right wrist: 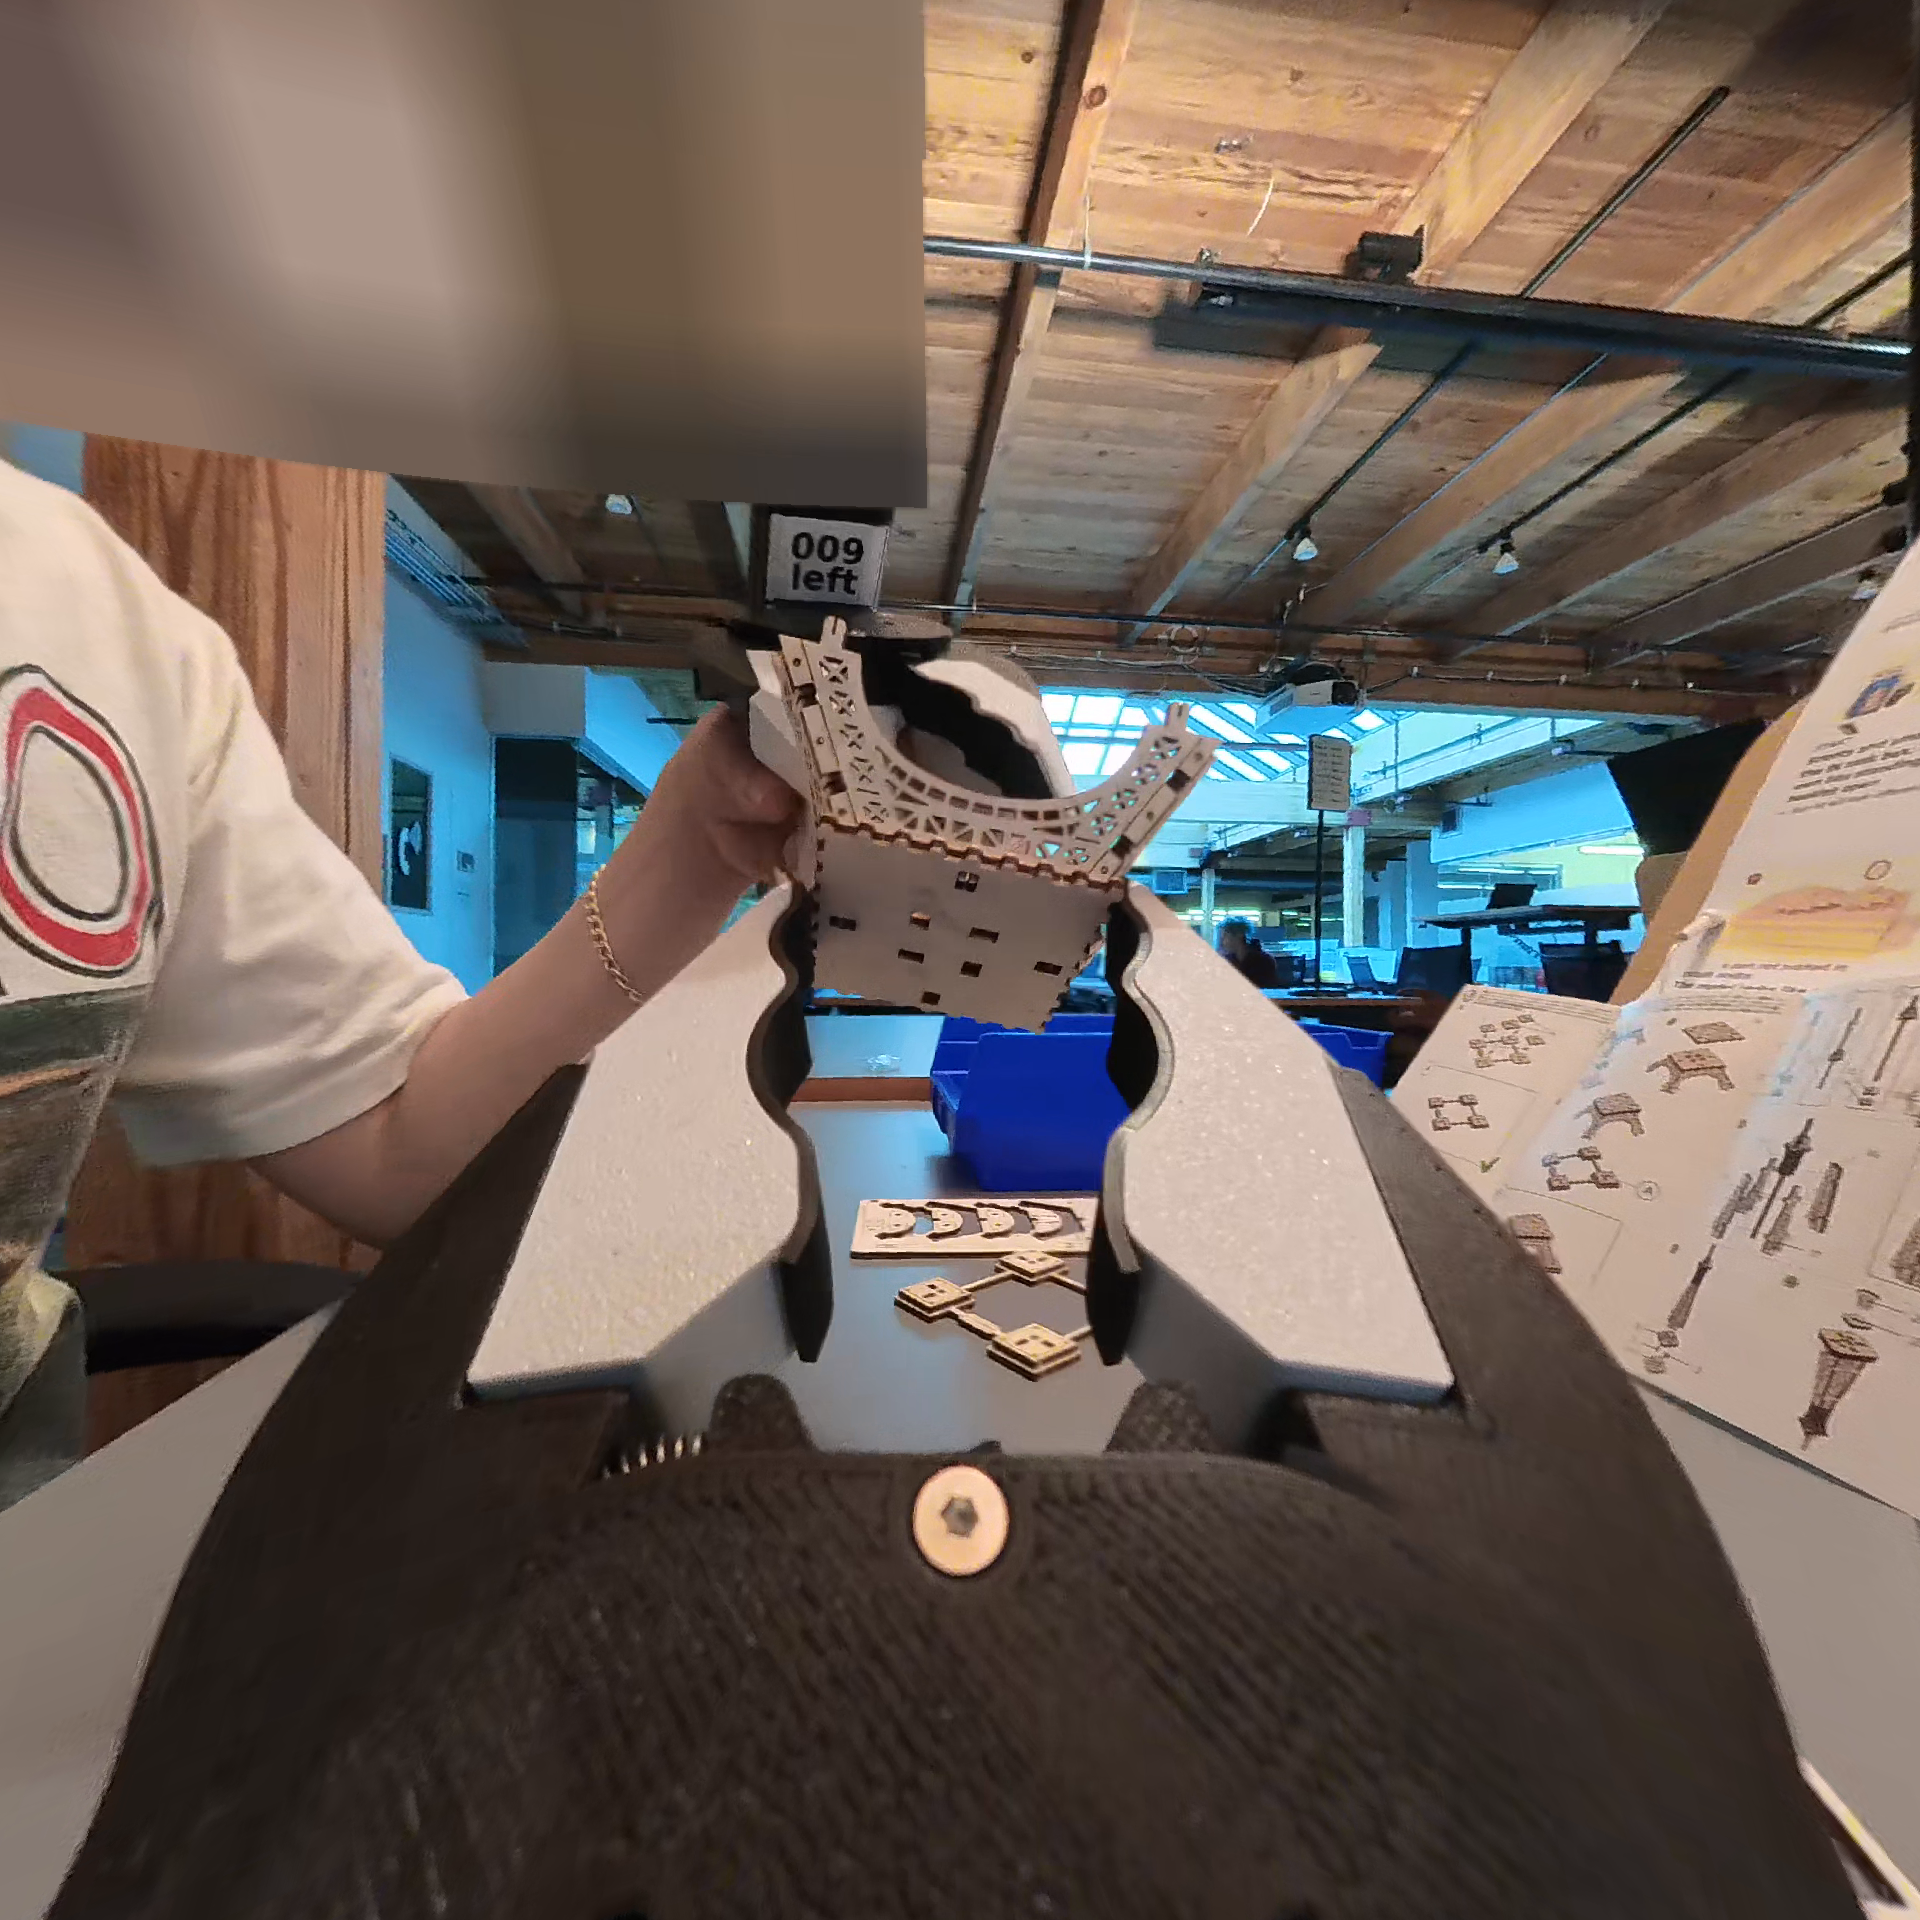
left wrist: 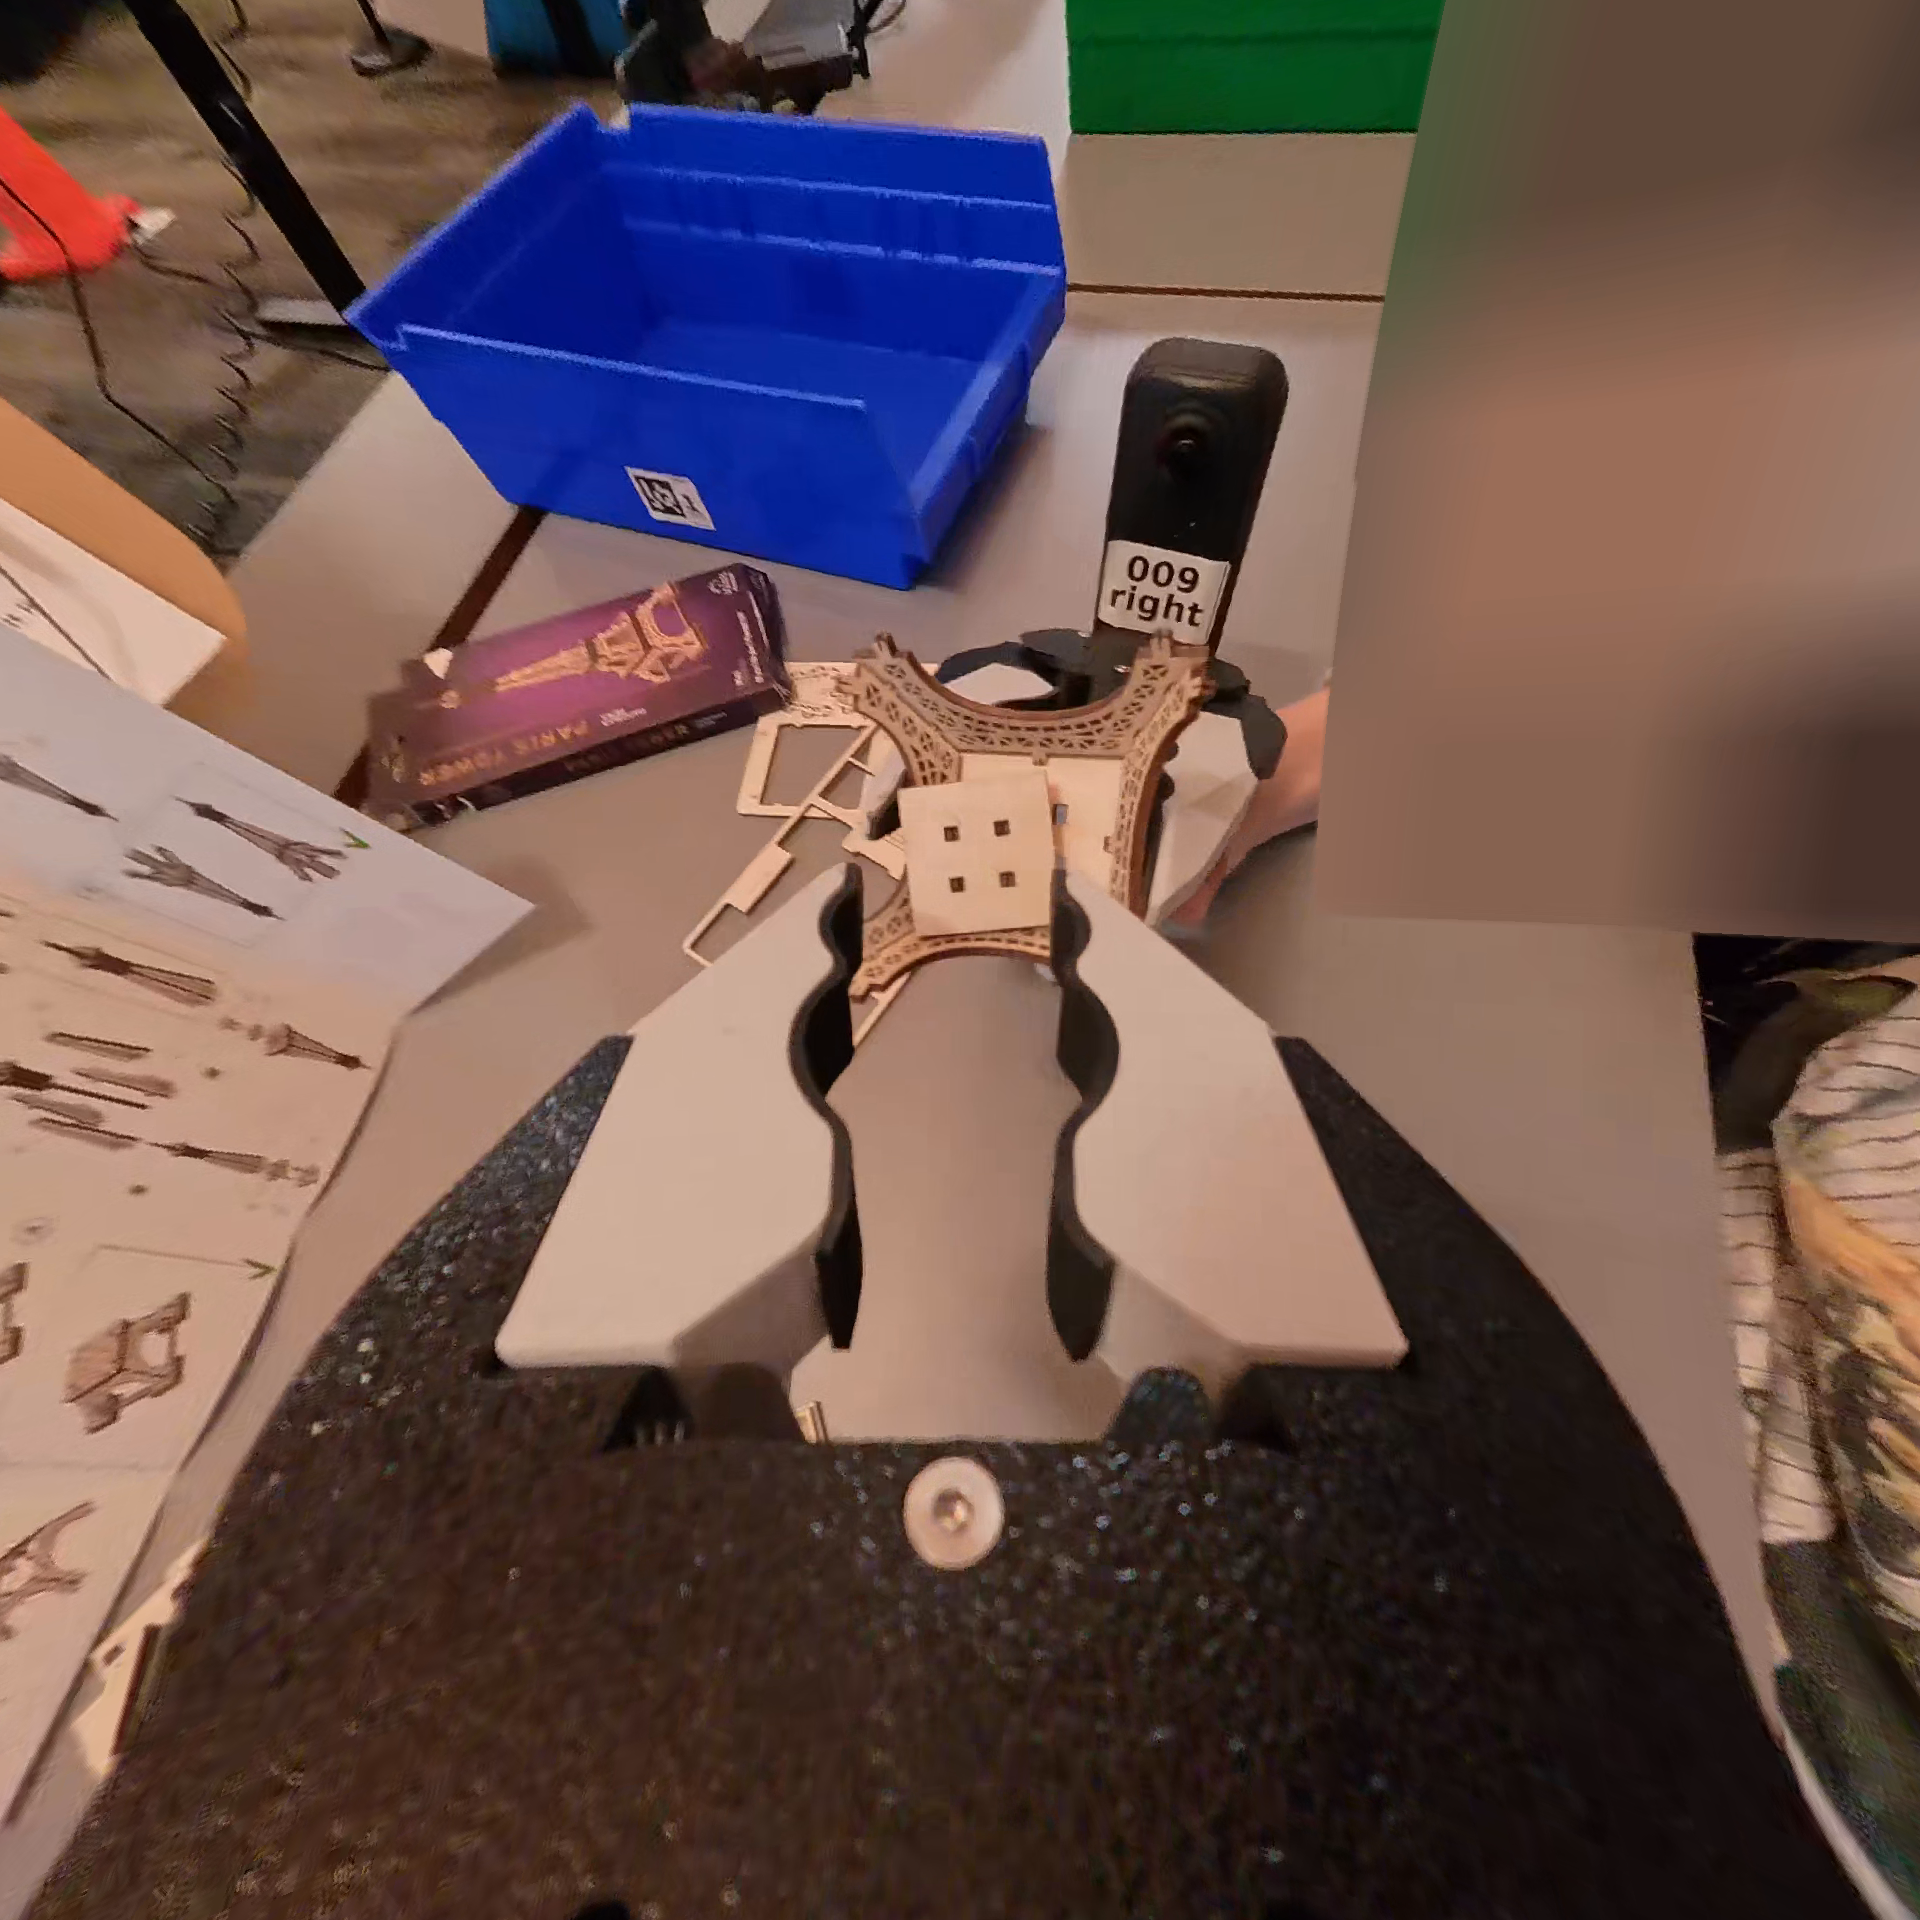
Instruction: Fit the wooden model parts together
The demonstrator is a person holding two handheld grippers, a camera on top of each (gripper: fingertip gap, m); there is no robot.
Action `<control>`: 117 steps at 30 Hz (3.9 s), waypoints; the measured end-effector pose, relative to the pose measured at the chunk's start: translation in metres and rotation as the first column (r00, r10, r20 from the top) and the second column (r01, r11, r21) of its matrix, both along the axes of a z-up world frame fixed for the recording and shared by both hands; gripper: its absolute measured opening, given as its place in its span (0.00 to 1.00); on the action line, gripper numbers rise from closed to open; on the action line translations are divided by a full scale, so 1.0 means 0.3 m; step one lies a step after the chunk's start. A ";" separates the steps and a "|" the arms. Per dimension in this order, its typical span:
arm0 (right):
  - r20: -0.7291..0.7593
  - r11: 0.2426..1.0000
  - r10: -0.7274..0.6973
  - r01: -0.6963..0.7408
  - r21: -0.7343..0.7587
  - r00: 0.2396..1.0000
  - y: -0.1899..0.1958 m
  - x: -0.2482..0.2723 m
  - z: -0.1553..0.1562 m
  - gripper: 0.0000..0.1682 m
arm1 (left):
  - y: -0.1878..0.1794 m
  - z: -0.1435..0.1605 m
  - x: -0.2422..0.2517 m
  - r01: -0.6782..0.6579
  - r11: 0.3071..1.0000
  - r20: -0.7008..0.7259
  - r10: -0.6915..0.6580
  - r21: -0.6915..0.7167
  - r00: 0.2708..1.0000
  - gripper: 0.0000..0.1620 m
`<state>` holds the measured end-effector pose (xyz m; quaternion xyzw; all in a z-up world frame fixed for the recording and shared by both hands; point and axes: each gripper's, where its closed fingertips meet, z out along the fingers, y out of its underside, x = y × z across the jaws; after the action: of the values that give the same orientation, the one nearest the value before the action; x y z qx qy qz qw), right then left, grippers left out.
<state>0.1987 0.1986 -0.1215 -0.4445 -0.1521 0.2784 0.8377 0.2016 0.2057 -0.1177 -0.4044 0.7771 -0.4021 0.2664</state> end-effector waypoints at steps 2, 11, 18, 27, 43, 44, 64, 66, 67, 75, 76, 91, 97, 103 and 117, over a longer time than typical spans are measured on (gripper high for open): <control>0.017 1.000 -0.021 0.021 0.000 1.000 0.003 -0.003 -0.002 0.32 | -0.009 -0.016 -0.001 0.015 1.000 -0.027 -0.016 -0.010 1.000 0.21; 0.022 0.999 -0.036 0.036 -0.005 0.999 0.008 -0.004 -0.004 0.32 | -0.006 -0.071 0.009 0.037 0.999 -0.091 -0.038 -0.013 0.995 0.20; 0.047 0.998 -0.064 0.065 -0.010 0.997 0.015 -0.012 -0.008 0.32 | -0.018 -0.057 0.000 0.048 0.998 -0.093 -0.051 -0.042 0.994 0.20; 0.090 0.996 -0.087 0.087 -0.003 0.992 0.016 -0.032 -0.013 0.33 | -0.009 -0.067 0.003 0.012 1.000 -0.100 -0.010 0.017 0.995 0.21; 0.088 0.997 -0.080 0.081 -0.005 0.993 0.016 -0.033 -0.014 0.32 | -0.022 -0.071 -0.002 0.044 0.998 -0.096 -0.040 0.037 0.995 0.19; 0.085 0.997 -0.081 0.082 -0.004 0.993 0.016 -0.031 -0.014 0.32 | -0.022 -0.070 -0.003 0.045 0.998 -0.093 -0.041 0.040 0.995 0.19; 0.115 0.997 -0.079 0.080 0.003 0.990 0.013 -0.049 -0.017 0.32 | -0.029 -0.064 -0.011 0.109 0.993 -0.062 -0.106 0.049 0.992 0.18; 0.128 0.996 -0.086 0.086 0.005 0.988 0.013 -0.054 -0.019 0.32 | -0.030 -0.064 -0.014 0.163 0.985 -0.037 -0.161 0.055 0.986 0.18; 0.135 0.996 -0.088 0.088 0.004 0.987 0.014 -0.058 -0.020 0.32 | -0.029 -0.065 -0.016 0.193 0.980 -0.019 -0.192 0.058 0.981 0.18; 0.170 0.994 -0.112 0.112 0.008 0.979 0.014 -0.068 -0.025 0.33 | -0.045 -0.062 -0.032 0.330 0.943 0.055 -0.332 0.033 0.942 0.18; 0.165 0.994 -0.108 0.109 0.008 0.980 0.013 -0.066 -0.024 0.33 | -0.051 -0.060 -0.034 0.340 0.940 0.058 -0.341 0.025 0.938 0.18; 0.195 0.994 -0.112 0.111 0.017 0.974 0.010 -0.082 -0.028 0.33 | -0.052 -0.065 -0.046 0.341 0.938 0.007 -0.341 -0.053 0.940 0.18; 0.204 0.994 -0.113 0.112 0.014 0.973 0.013 -0.086 -0.030 0.33 | -0.058 -0.066 -0.055 0.343 0.939 -0.006 -0.343 -0.022 0.939 0.18; 0.217 0.994 -0.109 0.109 0.011 0.970 0.014 -0.092 -0.033 0.33 | -0.056 -0.071 -0.061 0.322 0.946 -0.031 -0.321 0.030 0.947 0.18; 0.305 0.995 -0.086 0.095 -0.015 0.949 0.019 -0.130 -0.060 0.32 | -0.049 -0.094 -0.096 0.315 0.942 -0.118 -0.302 0.113 0.946 0.18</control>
<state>0.1596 0.2042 -0.1395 -0.5010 -0.2543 0.1704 0.8095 0.1728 0.1909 -0.1460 -0.2787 0.8677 -0.3668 0.1869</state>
